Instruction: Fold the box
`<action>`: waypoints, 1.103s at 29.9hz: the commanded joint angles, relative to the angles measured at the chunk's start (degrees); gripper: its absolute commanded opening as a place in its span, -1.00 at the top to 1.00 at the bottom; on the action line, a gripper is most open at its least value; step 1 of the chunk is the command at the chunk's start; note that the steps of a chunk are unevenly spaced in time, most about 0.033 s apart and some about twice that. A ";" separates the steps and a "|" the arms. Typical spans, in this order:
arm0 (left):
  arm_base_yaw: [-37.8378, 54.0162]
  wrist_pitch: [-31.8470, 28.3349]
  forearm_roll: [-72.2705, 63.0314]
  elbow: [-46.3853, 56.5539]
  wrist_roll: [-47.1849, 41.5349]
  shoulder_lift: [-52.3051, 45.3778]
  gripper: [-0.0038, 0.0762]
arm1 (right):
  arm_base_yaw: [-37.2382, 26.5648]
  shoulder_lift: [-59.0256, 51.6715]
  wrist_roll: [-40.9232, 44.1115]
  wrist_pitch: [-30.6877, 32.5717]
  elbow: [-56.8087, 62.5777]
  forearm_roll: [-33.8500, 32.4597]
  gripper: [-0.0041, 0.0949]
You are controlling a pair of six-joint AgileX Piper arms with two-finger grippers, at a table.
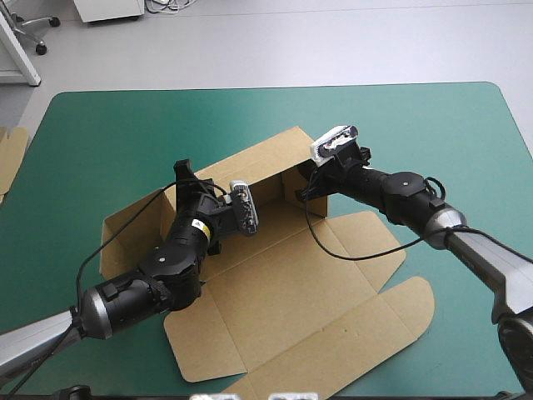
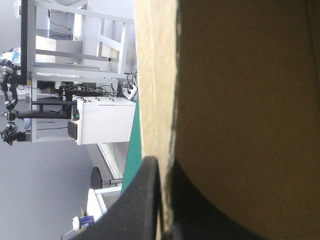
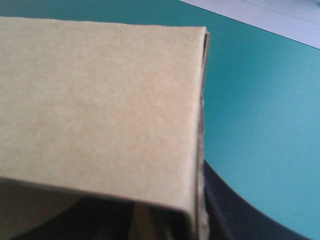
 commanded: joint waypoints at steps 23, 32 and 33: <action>-4.28 -3.30 -5.55 -1.39 4.96 -1.34 0.83 | 0.29 -2.09 -0.18 3.59 -1.46 1.72 0.96; -7.94 -0.50 -8.61 -1.39 6.91 -1.34 -0.01 | 0.29 -2.09 -0.18 3.59 -1.46 1.72 0.97; -7.94 -0.50 -8.61 -1.39 6.91 -1.34 -0.04 | 0.29 -2.09 -0.18 3.59 -1.46 1.72 0.97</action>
